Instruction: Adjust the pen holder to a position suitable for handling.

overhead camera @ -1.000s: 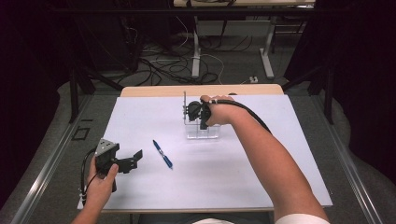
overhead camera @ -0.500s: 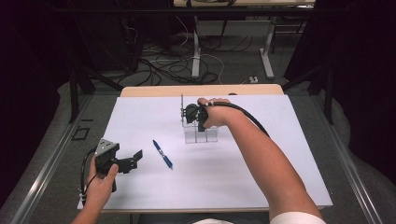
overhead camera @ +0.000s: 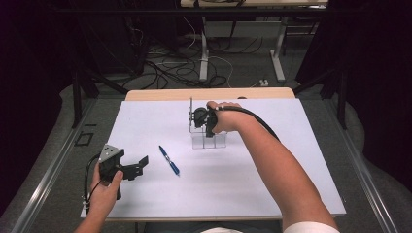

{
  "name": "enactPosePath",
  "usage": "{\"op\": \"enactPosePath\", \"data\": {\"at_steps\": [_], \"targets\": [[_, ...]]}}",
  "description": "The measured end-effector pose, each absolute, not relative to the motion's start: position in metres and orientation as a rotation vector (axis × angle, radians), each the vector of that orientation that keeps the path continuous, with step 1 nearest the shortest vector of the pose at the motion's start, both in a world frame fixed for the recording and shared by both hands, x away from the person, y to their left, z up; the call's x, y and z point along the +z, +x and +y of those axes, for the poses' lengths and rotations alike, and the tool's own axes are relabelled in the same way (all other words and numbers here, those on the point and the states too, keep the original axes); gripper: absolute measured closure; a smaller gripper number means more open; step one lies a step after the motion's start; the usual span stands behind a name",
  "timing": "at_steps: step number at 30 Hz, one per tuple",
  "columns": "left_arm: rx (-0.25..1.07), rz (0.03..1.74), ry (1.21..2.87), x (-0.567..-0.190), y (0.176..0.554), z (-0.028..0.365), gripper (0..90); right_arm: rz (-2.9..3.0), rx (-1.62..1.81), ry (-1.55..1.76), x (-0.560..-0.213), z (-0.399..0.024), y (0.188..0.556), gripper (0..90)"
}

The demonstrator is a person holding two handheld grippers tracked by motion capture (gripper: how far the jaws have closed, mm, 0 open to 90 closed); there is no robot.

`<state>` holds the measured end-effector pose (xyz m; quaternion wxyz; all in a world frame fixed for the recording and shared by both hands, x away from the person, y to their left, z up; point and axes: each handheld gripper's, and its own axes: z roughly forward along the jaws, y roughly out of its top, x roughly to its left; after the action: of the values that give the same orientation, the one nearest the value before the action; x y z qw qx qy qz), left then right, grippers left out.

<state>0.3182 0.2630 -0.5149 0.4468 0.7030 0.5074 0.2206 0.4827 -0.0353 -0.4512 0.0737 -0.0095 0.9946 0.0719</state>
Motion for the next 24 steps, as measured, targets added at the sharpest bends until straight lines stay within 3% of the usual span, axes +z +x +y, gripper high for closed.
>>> {"op": "enactPosePath", "data": {"at_steps": [11, 24], "targets": [[0.541, 1.256, 1.743, -0.515, 0.319, 0.263, 0.6, 2.900, 0.280, -0.027, -0.438, -0.041, 0.473, 55.9], [0.524, 1.269, 1.737, -0.515, 0.318, 0.263, 1.2, 2.800, 0.431, 0.016, -0.418, -0.052, 0.457, 45.1]]}}
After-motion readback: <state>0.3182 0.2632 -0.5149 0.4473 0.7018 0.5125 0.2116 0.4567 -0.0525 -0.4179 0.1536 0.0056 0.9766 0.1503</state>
